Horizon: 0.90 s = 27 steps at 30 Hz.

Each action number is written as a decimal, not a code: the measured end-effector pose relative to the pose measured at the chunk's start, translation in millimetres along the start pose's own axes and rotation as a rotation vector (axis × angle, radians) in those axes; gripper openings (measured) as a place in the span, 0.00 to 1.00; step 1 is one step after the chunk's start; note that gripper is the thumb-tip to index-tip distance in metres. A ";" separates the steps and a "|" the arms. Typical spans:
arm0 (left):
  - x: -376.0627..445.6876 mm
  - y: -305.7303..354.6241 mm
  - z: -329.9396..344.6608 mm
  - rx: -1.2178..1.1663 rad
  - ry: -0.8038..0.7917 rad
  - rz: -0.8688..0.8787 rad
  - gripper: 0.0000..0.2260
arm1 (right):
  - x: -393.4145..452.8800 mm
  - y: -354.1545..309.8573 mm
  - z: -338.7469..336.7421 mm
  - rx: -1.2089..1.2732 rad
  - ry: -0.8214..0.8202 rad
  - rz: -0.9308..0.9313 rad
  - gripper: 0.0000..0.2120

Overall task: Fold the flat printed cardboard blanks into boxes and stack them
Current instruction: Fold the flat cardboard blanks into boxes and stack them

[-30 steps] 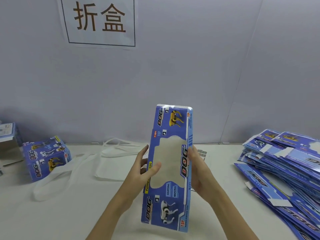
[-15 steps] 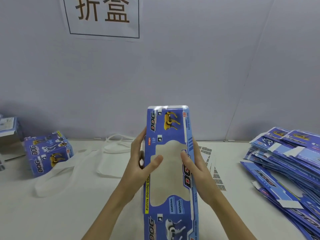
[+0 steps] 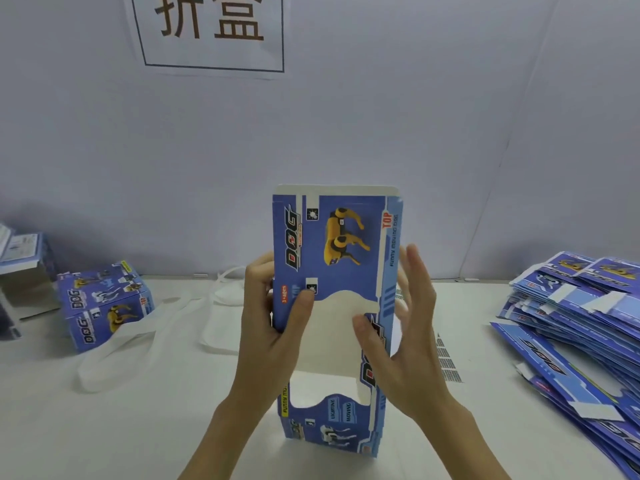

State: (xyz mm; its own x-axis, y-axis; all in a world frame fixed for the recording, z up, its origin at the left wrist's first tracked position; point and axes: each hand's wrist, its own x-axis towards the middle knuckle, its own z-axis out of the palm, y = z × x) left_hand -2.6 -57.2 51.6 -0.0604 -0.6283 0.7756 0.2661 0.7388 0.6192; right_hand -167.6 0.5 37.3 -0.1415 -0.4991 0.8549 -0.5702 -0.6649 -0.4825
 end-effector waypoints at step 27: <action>-31.2 -12.7 18.2 0.750 -0.303 0.494 0.42 | 0.8 -21.7 4.9 0.448 -0.017 0.529 0.50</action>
State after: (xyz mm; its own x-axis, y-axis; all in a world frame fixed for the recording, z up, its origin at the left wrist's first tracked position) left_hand -21.5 -42.5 21.8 -0.3812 -0.1900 0.9047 -0.3531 0.9344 0.0474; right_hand -151.4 11.8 47.6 -0.2936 -0.8255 0.4820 -0.0386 -0.4935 -0.8689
